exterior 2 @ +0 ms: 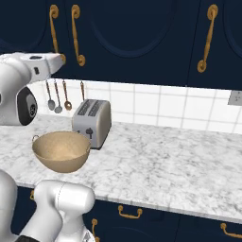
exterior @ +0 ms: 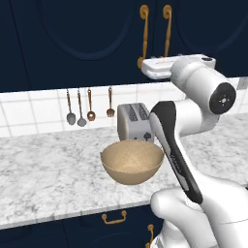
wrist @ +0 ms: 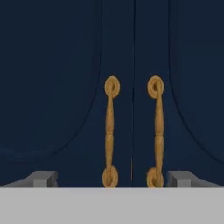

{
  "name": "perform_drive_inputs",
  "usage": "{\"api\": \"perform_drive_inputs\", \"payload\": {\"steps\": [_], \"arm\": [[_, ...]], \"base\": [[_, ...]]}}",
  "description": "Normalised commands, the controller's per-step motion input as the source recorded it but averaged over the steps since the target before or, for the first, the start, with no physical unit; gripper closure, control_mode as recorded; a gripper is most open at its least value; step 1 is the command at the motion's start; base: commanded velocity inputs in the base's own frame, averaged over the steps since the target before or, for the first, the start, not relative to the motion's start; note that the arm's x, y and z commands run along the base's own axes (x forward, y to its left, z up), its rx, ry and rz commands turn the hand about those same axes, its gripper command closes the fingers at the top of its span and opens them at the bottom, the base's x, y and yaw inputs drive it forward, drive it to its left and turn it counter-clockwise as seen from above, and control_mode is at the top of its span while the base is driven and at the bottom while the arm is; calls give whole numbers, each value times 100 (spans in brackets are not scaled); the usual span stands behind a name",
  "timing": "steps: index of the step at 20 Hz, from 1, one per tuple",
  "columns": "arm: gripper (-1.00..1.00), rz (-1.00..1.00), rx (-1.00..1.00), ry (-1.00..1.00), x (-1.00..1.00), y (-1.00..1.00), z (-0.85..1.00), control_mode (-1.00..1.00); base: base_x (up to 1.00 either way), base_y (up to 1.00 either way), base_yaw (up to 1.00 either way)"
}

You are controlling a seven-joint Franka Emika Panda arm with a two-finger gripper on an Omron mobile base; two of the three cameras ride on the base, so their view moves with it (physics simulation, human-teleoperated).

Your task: Open the cabinet, pick up the bread from the cabinet and place it in the basket. Then move the basket to the dining counter.

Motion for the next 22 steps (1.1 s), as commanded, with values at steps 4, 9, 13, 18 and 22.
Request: {"api": "perform_drive_inputs", "payload": {"steps": [4, 9, 13, 18, 22], "arm": [[-100, 0, 0, -20, 6, 8, -27, -100], [-100, 0, 0, -2, 81, 17, -4, -100], [-100, -2, 0, -1, 91, 29, -1, -100], [-100, -5, 4, 0, 60, 0, 1, -100], [-100, -2, 4, 0, 26, -1, 6, -100]], "base": [[0, 0, 0], [0, 0, 0], [0, 0, 0], [0, 0, 0], [0, 0, 0]]}}
